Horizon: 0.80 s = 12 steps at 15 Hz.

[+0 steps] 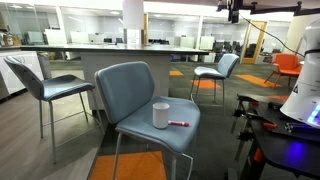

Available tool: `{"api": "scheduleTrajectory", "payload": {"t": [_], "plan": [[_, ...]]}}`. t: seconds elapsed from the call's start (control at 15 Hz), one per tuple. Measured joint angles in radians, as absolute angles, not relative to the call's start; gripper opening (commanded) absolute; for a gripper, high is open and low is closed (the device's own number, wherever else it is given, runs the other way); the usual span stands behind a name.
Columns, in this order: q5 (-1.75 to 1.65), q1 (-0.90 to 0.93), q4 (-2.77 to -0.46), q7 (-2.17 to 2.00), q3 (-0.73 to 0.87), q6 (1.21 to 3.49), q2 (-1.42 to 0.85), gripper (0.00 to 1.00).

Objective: Move the white mug backwards on the seat

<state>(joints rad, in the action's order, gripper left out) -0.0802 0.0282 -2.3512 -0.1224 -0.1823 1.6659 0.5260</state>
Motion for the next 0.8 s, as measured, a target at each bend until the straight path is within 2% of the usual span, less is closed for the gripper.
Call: {"api": "scheduleTrajectory", "payload": {"t": [0.27,0.8], "plan": [[-0.064,0.029,-2.369,-0.128,-0.157,1.891,0.414,1.00],[0.009,0.007,-2.372,-0.351,-0.083,2.359,0.017,1.00]]}}
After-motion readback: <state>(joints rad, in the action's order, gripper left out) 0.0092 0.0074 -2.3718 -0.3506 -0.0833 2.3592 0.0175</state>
